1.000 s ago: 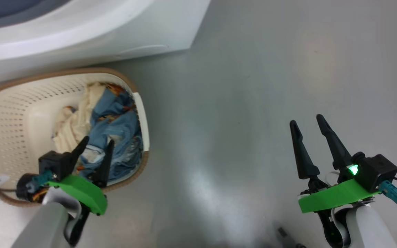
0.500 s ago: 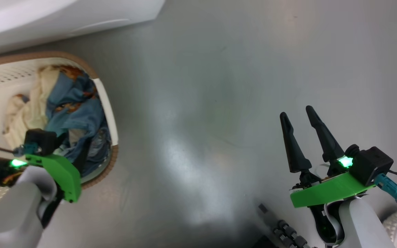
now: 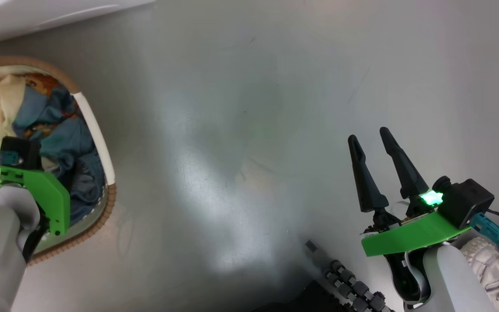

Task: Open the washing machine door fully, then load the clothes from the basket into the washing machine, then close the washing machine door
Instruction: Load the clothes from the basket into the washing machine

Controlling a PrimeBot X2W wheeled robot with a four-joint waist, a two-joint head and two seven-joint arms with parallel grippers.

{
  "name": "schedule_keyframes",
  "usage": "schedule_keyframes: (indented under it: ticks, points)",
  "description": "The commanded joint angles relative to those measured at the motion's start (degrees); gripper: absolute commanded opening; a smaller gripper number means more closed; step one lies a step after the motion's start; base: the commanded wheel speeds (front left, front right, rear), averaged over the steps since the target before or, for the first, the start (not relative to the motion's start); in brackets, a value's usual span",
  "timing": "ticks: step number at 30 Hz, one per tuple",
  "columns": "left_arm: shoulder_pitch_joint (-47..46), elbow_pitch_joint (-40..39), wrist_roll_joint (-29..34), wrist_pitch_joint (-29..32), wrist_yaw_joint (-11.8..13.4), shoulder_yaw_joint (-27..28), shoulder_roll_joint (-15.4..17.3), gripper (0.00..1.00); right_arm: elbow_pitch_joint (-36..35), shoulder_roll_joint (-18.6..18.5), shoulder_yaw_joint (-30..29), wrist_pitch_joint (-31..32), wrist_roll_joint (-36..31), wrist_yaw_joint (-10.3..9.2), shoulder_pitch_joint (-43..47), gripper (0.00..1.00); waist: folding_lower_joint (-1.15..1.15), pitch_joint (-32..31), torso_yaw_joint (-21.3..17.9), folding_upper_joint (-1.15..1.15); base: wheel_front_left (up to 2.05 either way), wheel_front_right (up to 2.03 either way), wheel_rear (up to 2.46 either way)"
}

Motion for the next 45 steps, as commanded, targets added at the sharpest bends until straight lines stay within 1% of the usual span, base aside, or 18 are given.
schedule_keyframes:
  ticks: [1,2,3,4,11,20,26,29,35,40,45]
  points:
    - [0.5,0.8,-0.7,0.7,-0.2,1.2,0.9,1.00,-0.8,-0.2,1.3,-0.7,0.5,0.17,1.2,1.00,0.00,0.2,-0.4,-0.01,0.00,0.00,0.00]
    - [0.5,1.3,-1.1,1.1,-0.2,1.3,0.6,0.97,-0.7,-0.2,1.3,-0.7,0.6,0.17,1.1,1.00,0.00,0.1,-0.4,-0.01,0.00,0.00,0.00]
    - [0.5,1.7,-1.6,1.3,-0.2,1.4,0.2,0.34,-0.7,-0.2,1.2,-0.7,0.6,0.17,1.0,1.00,0.00,0.0,-0.4,-0.01,0.00,0.00,0.00]
    - [0.4,2.0,-1.8,1.0,-0.2,1.4,0.0,0.00,-0.6,-0.2,1.1,-0.7,0.6,0.17,0.9,1.00,0.00,-0.3,-0.3,-0.01,0.00,0.00,0.00]
    - [1.7,3.4,-2.9,-4.5,-0.1,2.0,-2.6,0.00,-0.4,-0.2,-0.2,-0.7,-0.4,0.17,0.3,1.00,0.00,-4.1,2.0,-0.01,0.00,0.00,0.00]
    - [6.2,3.6,-4.9,-13.1,-0.2,2.7,-6.8,0.00,0.2,-0.2,-1.7,-0.7,-3.1,0.17,0.6,1.00,0.00,-12.2,7.4,-0.01,0.00,0.00,0.00]
    - [9.2,1.6,-5.1,-15.6,0.3,4.5,-9.0,0.00,0.6,-0.2,-2.5,-0.7,-4.8,0.17,1.3,1.00,0.00,-17.5,10.8,-0.01,0.00,0.00,0.00]
    - [10.7,-2.1,-3.8,-15.8,1.5,6.4,-9.7,0.00,1.3,-0.2,-2.9,-0.7,-5.6,0.17,1.9,1.00,0.00,-19.9,12.6,-0.01,0.00,0.00,0.00]
    - [16.5,-11.3,0.4,-15.8,4.3,12.1,-9.9,0.00,2.5,-0.2,-3.0,-0.7,-6.8,0.17,2.9,1.00,0.00,-25.3,15.5,-0.01,0.00,0.00,0.00]
    - [22.9,-19.7,4.3,-15.8,5.8,18.6,-10.0,0.00,3.3,-0.2,-3.4,-0.7,-7.1,0.17,4.6,1.00,0.00,-30.6,17.2,-0.01,0.00,0.00,0.00]
    - [30.0,-27.7,8.2,-15.8,6.7,25.8,-10.9,0.00,3.9,-0.2,-3.9,-0.7,-7.8,0.17,6.6,1.00,0.00,-35.7,18.4,-0.01,0.00,0.00,0.00]
